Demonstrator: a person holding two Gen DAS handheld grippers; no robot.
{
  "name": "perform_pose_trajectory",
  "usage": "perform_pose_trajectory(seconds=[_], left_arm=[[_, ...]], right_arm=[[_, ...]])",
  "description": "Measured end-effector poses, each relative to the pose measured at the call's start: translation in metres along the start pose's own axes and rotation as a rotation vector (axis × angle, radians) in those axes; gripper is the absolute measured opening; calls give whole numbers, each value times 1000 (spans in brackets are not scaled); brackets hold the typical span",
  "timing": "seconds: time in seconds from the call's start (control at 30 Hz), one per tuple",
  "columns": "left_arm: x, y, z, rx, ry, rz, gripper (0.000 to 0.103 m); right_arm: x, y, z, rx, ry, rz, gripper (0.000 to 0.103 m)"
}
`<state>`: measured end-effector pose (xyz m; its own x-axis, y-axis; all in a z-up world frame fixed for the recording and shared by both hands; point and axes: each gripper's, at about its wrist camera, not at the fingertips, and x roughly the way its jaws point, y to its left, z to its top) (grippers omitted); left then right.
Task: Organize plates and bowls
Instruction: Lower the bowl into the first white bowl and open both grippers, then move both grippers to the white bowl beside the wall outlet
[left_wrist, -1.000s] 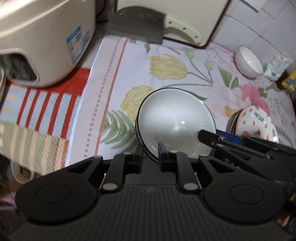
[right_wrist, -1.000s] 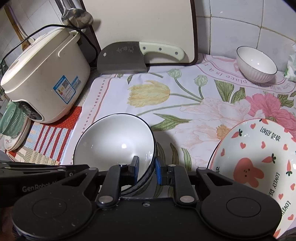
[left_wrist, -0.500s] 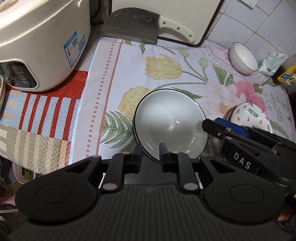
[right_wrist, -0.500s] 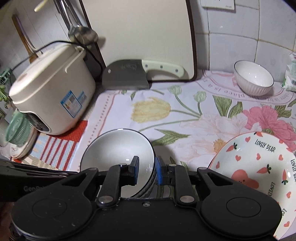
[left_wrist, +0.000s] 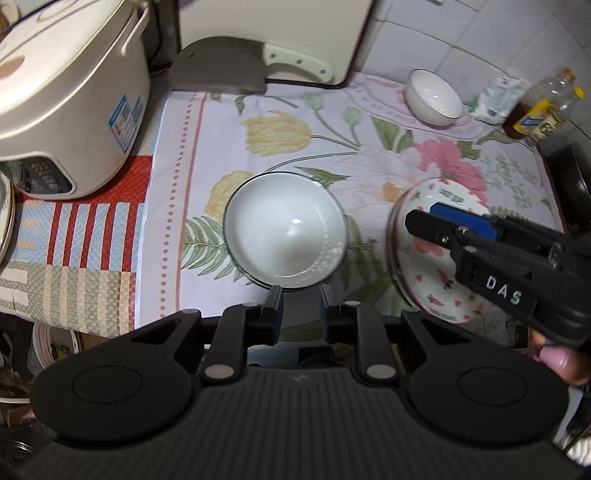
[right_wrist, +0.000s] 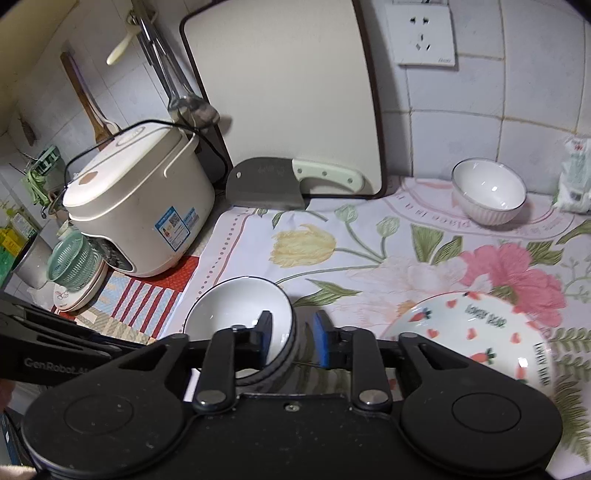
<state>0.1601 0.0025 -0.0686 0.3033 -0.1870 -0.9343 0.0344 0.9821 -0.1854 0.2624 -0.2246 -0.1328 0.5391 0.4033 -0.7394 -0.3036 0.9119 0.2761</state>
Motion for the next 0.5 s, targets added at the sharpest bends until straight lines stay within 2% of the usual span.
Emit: perform_pose_trajectory(seconds=[0.1, 0.17, 0.23, 0.3, 0.37, 0.5], left_arm=[[-10, -11, 1, 29, -6, -8, 23], [-14, -19, 2, 42, -3, 1, 24], [-16, -27, 5, 55, -7, 11, 29], [-19, -36, 8, 61, -15, 19, 34], [-22, -46, 12, 59, -25, 31, 37], [-26, -70, 21, 61, -40, 52, 41]], right_arm=[[-15, -10, 4, -8, 1, -5, 45], [-23, -18, 7, -18, 3, -6, 47], [-32, -26, 9, -28, 0, -8, 51], [-40, -36, 11, -41, -6, -12, 60], [-48, -46, 15, -60, -15, -17, 63], [-62, -68, 26, -103, -38, -2, 63]])
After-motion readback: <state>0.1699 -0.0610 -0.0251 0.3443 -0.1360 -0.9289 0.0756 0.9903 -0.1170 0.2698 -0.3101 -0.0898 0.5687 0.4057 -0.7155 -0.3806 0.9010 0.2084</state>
